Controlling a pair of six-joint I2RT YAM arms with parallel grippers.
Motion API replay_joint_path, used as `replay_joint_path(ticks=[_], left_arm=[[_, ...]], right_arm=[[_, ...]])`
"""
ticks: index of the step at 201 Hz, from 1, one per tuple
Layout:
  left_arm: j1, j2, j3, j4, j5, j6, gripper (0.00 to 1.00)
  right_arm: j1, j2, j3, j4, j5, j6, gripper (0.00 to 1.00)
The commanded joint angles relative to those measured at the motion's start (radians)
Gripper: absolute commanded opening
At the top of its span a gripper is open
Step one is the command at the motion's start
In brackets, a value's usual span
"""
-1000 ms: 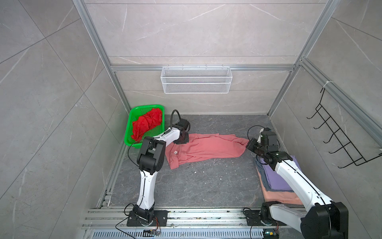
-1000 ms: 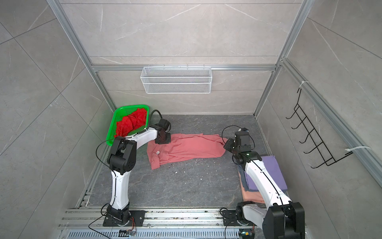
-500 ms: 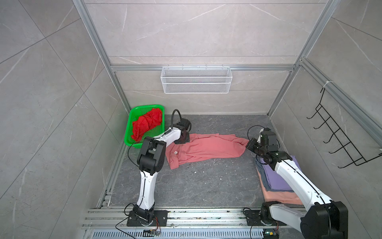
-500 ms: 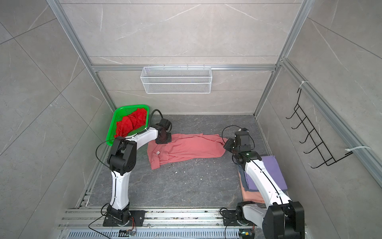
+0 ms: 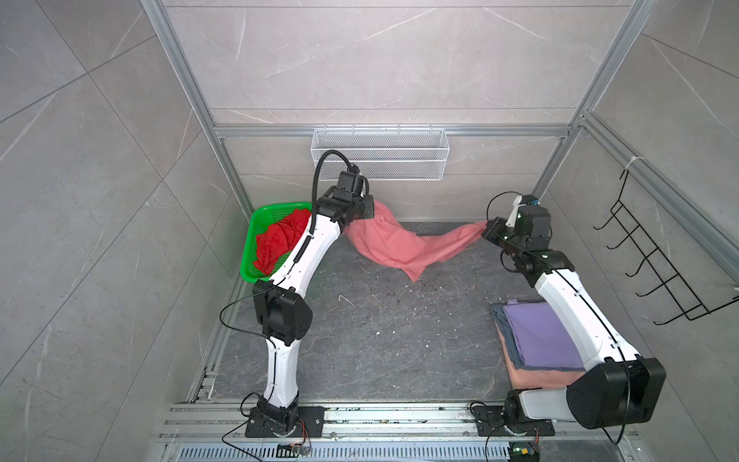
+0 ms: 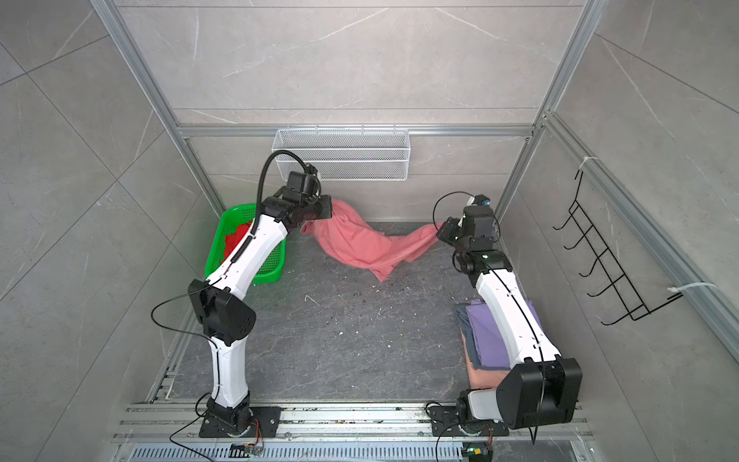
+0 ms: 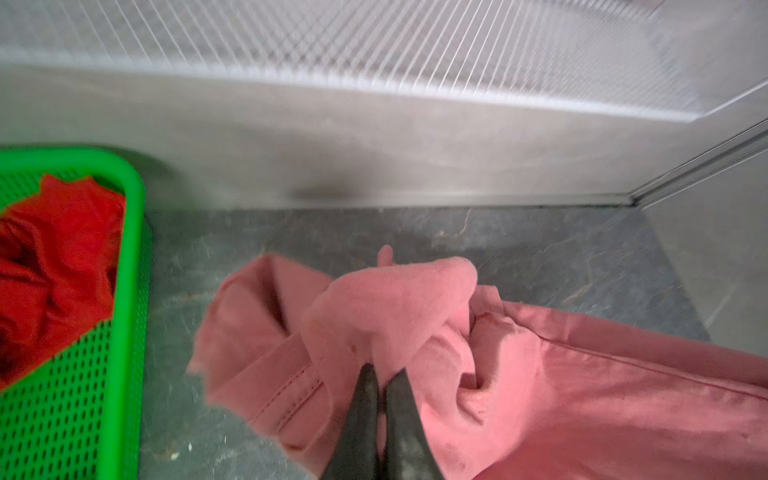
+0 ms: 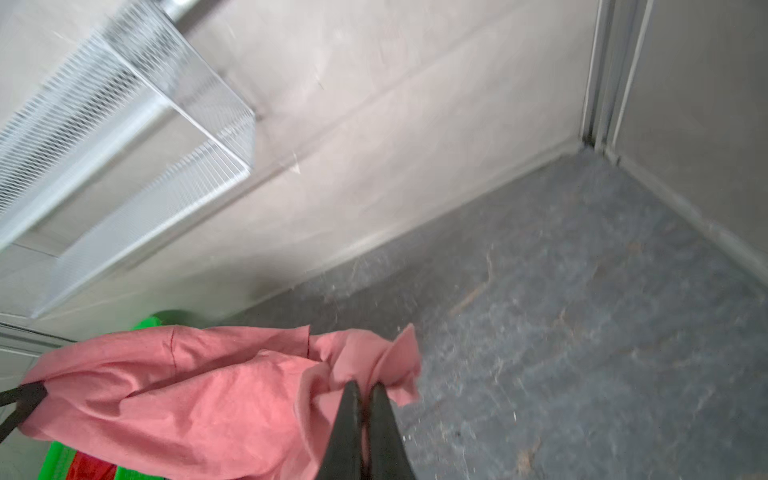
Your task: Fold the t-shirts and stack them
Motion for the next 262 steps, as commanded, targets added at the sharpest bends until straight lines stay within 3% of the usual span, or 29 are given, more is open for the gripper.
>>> replay_joint_path(ticks=[1,32,53,66,99,135,182,216,262], left_arm=[[0.011,-0.149,-0.151,0.125,-0.037,0.055,0.00],[0.014,-0.370,-0.632,0.373,-0.127,0.029,0.00],[0.014,-0.442,-0.882,0.425,-0.207,-0.029,0.36],[0.014,-0.448,-0.948,0.374,-0.239,-0.073,0.47],[-0.005,-0.457,-1.007,0.326,-0.220,-0.100,0.52],[-0.019,-0.402,-0.954,0.312,-0.143,-0.080,0.54],[-0.024,-0.264,-0.863,0.235,-0.198,-0.081,0.55],[-0.016,-0.292,-0.924,0.185,-0.246,-0.123,0.58],[0.035,-0.308,-1.026,0.195,-0.147,-0.213,0.58]], right_arm=[[-0.002,-0.091,0.027,-0.006,0.016,-0.069,0.00],[-0.003,-0.218,-0.213,-0.027,0.001,-0.051,0.00],[-0.004,-0.263,-0.418,-0.023,-0.021,-0.006,0.00],[-0.003,-0.276,-0.514,-0.019,-0.024,0.029,0.00],[-0.002,-0.300,-0.638,0.007,-0.061,0.070,0.00],[-0.002,-0.306,-0.669,-0.006,-0.061,0.087,0.00],[-0.003,-0.326,-0.684,-0.022,-0.051,0.106,0.00],[-0.003,-0.345,-0.664,-0.052,-0.041,0.090,0.00],[-0.003,-0.328,-0.647,-0.044,-0.053,0.092,0.00]])
